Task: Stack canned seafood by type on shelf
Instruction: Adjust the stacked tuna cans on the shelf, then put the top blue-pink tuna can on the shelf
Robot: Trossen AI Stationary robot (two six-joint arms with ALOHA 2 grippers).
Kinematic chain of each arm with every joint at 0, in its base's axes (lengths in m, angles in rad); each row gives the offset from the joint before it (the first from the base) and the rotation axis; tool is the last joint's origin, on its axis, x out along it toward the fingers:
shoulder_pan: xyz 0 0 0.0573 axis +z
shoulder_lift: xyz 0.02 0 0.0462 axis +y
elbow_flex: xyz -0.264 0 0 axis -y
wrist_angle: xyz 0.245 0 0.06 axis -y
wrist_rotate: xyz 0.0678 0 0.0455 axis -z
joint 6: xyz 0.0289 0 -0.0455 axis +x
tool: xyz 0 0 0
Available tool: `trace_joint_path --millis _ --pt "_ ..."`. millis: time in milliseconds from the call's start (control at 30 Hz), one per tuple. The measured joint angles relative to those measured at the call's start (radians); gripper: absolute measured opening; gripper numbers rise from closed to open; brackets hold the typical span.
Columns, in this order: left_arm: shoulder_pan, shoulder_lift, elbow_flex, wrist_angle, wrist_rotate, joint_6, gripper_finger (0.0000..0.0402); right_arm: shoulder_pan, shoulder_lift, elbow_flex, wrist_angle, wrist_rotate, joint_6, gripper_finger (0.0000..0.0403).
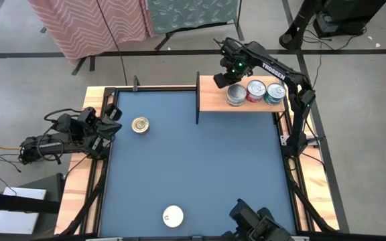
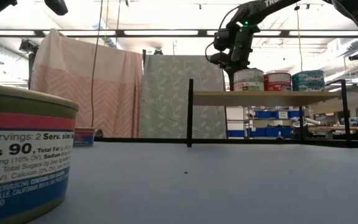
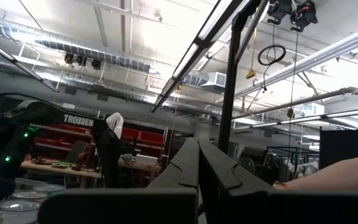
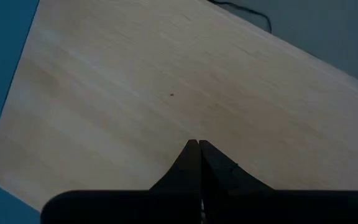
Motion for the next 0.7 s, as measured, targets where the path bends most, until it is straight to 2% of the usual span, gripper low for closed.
trace_joint_path --millis 133,267,400,600,700 --pt "0.000 0.000 0.000 0.000 0.000 0.000 0.0004 0.033 -0.002 0.015 0.059 0.035 -0.113 0.0002" --pt "0.000 0.000 0.000 0.000 0.000 0.000 0.0004 0.102 -0.026 0.073 0.200 0.088 -0.223 0.0002" --pt "0.000 0.000 0.000 0.000 -0.012 0.001 0.0004 0.190 -0.060 0.134 0.388 0.040 -0.289 0.0002" --pt "0.000 0.000 0.000 0.004 -0.036 0.008 0.0004 0.494 -0.167 0.174 0.675 -0.135 -0.443 0.0002" --pt "0.000 0.000 0.000 0.008 -0.050 0.033 0.0004 0.637 -0.177 0.174 0.694 -0.070 -0.514 0.0002"
